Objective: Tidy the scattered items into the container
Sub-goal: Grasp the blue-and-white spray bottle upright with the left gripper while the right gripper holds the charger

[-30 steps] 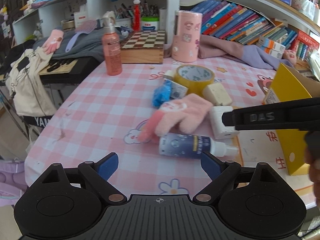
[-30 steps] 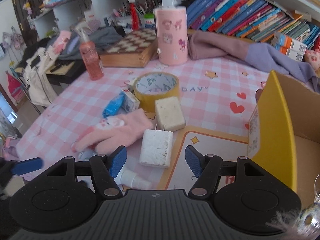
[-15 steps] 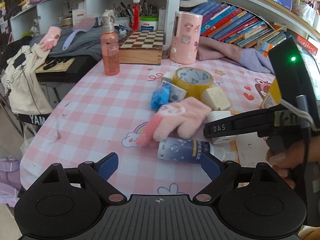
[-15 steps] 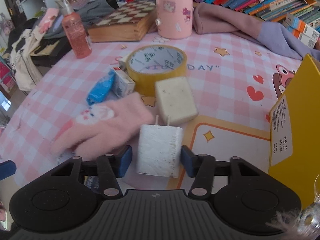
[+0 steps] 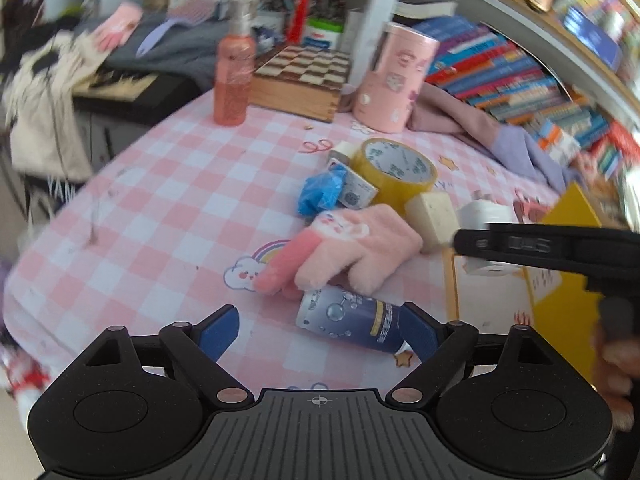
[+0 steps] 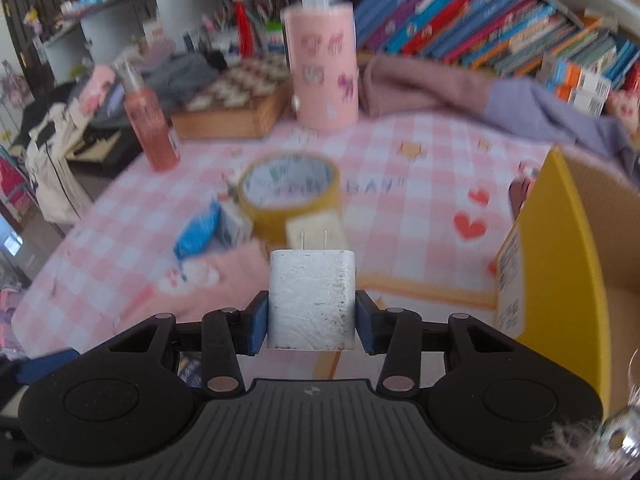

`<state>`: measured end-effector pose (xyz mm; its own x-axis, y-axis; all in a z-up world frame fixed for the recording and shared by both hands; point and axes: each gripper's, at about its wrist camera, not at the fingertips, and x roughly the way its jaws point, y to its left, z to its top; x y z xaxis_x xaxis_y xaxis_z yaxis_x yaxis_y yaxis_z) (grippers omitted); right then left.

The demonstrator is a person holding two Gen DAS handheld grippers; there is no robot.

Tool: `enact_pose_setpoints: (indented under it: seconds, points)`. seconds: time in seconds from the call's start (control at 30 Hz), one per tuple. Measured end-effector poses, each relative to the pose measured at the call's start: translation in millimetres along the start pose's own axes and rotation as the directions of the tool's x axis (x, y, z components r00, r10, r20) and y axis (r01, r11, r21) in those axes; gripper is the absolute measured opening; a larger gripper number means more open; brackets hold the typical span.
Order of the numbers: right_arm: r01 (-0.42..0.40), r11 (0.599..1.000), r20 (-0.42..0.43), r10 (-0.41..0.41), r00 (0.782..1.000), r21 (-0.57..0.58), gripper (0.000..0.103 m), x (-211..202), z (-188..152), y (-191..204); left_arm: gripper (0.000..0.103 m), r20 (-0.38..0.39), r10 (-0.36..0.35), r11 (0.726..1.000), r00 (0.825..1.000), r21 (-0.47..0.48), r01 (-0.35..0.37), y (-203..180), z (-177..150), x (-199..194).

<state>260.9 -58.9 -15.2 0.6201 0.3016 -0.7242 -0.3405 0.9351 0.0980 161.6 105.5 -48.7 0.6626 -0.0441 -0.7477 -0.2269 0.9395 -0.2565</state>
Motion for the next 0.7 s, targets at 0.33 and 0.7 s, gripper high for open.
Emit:
enact_pose_setpoints:
  seconds: [0.33, 0.7]
  points:
    - [-0.018, 1.000, 0.024, 0.018, 1.000, -0.023, 0.042, -17.4, -1.6, -5.5, 0.062, -0.079, 0.012, 0.981, 0.997, -0.194, -0.027, 2.4, -2.4, 15.5]
    - [-0.027, 0.999, 0.026, 0.028, 0.999, -0.034, 0.042, -24.7, -7.6, -10.6, 0.039, -0.120, 0.020, 0.980, 0.993, -0.195, -0.044, -22.8, -2.9, 29.8]
